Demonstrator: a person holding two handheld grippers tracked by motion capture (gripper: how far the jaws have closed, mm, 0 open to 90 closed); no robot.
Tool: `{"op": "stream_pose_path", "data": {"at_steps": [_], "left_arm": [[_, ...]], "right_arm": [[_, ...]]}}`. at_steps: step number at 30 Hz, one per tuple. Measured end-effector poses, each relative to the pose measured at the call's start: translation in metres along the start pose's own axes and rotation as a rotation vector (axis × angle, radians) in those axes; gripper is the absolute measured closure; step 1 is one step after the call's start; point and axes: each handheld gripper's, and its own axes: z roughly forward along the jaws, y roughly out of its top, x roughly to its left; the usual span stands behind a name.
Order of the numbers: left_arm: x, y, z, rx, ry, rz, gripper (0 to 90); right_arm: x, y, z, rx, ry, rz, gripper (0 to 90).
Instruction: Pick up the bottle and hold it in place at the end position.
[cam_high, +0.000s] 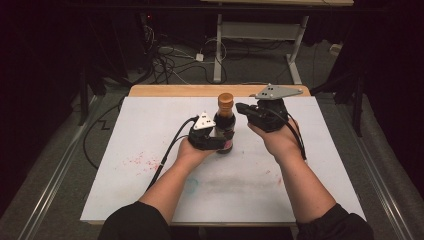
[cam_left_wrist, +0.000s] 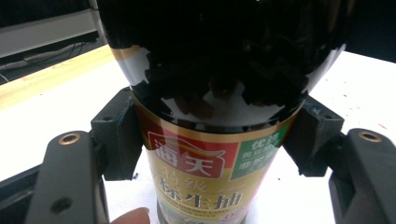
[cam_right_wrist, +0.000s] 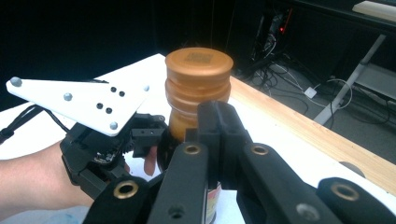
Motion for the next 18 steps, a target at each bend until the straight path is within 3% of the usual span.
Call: {"op": "stream_pose_path", "data": {"at_steps": [18], "left_arm": [[-0.0009,-0.0002,0.0000,0.000,0.003,0.000,28.9]], "right_arm": [[0.0035,0.0075,0.0051,0.033,0.000,-0.021,90.0]]}}
